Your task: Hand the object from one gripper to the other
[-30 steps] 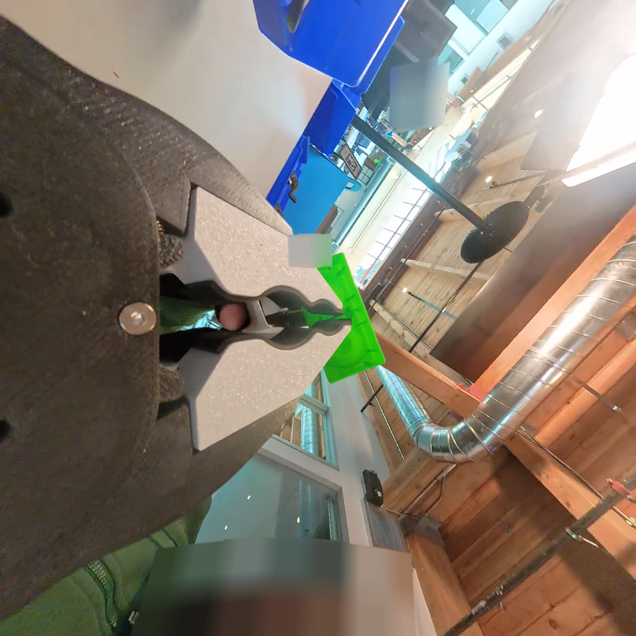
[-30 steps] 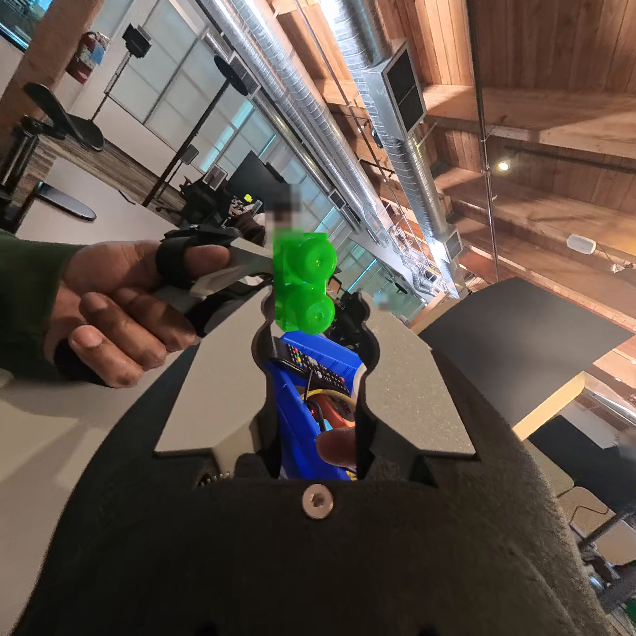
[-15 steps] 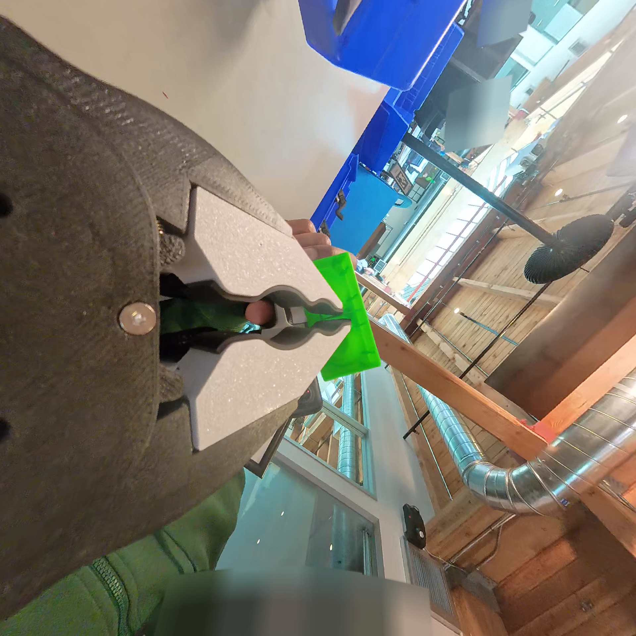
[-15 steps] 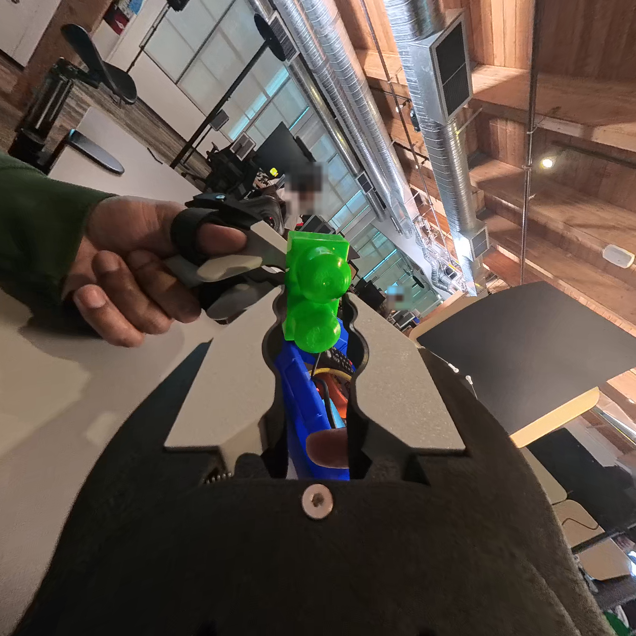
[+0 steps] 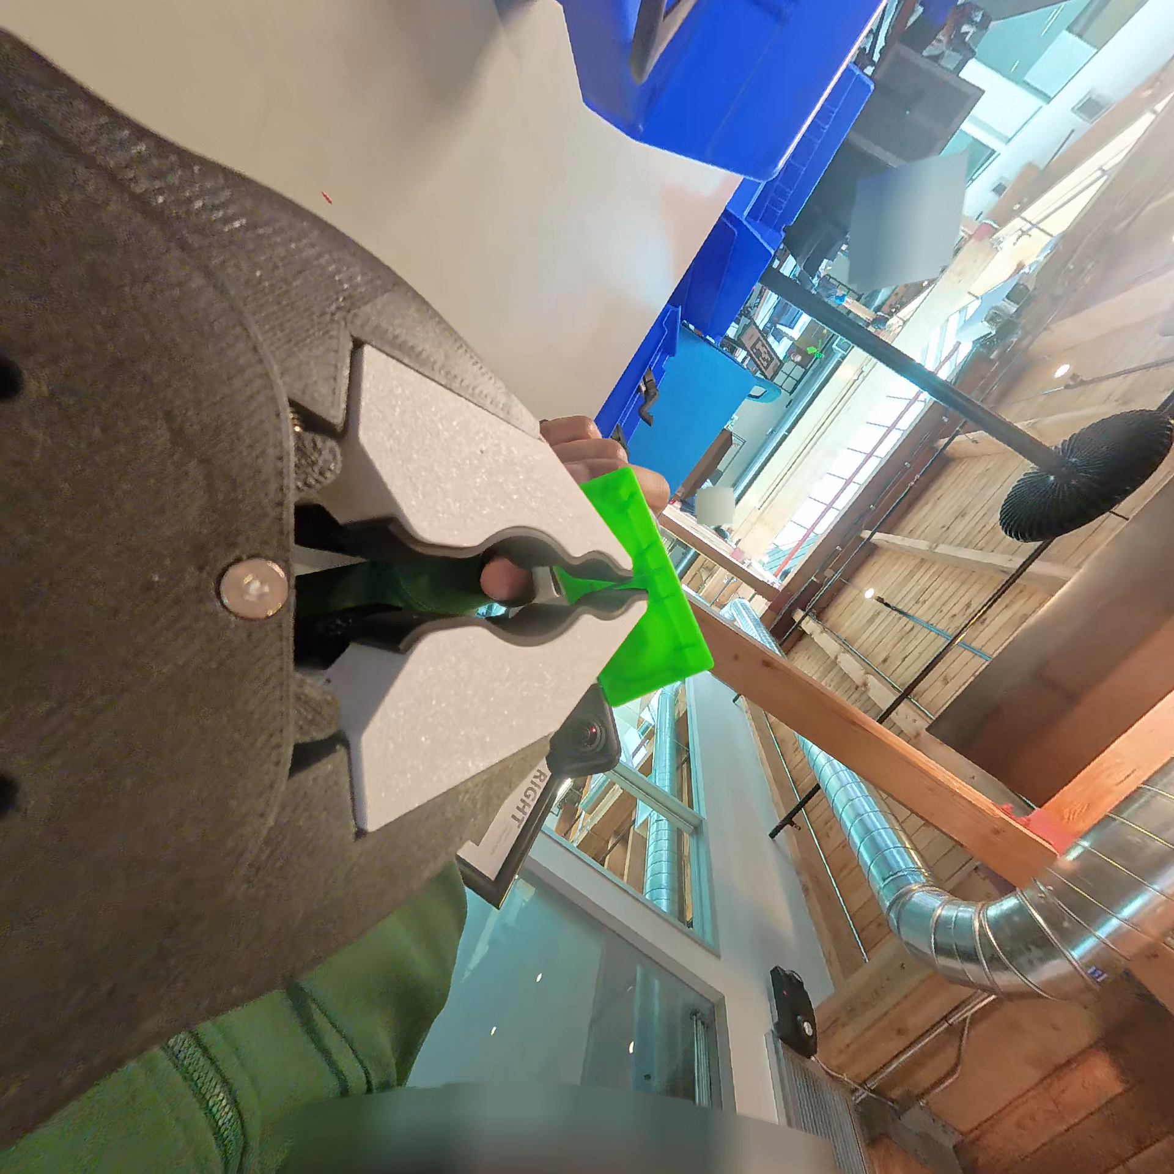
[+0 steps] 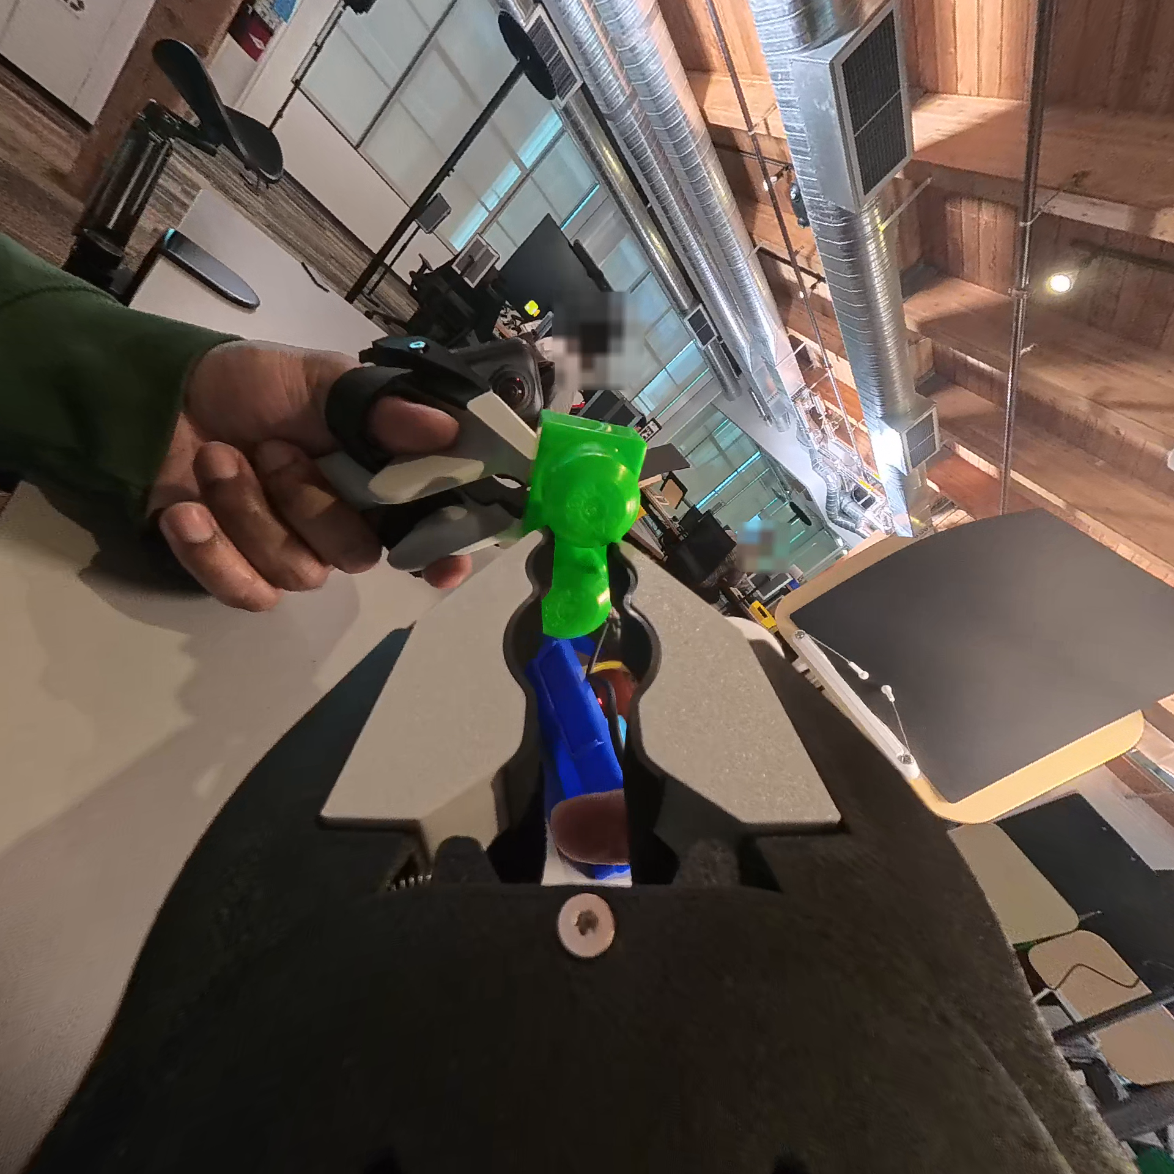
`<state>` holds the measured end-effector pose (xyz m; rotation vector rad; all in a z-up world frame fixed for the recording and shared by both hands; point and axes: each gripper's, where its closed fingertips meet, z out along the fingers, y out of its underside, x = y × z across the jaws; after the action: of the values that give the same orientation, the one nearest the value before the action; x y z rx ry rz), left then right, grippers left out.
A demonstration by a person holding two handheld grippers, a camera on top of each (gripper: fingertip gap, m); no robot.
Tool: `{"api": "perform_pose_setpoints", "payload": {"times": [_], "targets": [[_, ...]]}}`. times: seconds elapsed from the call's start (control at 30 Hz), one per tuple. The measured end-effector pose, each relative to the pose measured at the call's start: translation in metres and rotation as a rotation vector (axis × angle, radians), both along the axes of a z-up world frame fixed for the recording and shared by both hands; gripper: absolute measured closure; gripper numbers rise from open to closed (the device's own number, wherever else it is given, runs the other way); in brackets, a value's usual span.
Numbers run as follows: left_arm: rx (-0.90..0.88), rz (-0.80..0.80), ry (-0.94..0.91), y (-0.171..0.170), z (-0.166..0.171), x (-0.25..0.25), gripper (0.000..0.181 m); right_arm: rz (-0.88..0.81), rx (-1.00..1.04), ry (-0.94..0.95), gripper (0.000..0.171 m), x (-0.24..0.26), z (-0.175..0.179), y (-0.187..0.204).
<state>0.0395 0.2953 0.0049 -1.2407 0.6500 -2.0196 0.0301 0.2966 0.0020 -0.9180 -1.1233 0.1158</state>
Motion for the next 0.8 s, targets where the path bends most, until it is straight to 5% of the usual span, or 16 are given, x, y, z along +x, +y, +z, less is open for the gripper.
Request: {"api": "perform_pose_setpoints", "payload": {"times": [0.17, 0.37, 0.8], "targets": [[-0.009, 0.063, -0.015, 0.008, 0.003, -0.001, 0.176, -0.055, 0.055, -0.011, 0.156, -0.001, 0.003, 0.006], [0.047, 0.317, -0.001, 0.032, 0.008, -0.013, 0.151, -0.26, 0.241, -0.042, 0.156, 0.012, 0.013, 0.023], [0.569, 0.765, 0.254, 0.031, 0.009, -0.009, 0.117, -0.471, 0.404, -0.238, 0.157, 0.014, -0.003, 0.043]]}}
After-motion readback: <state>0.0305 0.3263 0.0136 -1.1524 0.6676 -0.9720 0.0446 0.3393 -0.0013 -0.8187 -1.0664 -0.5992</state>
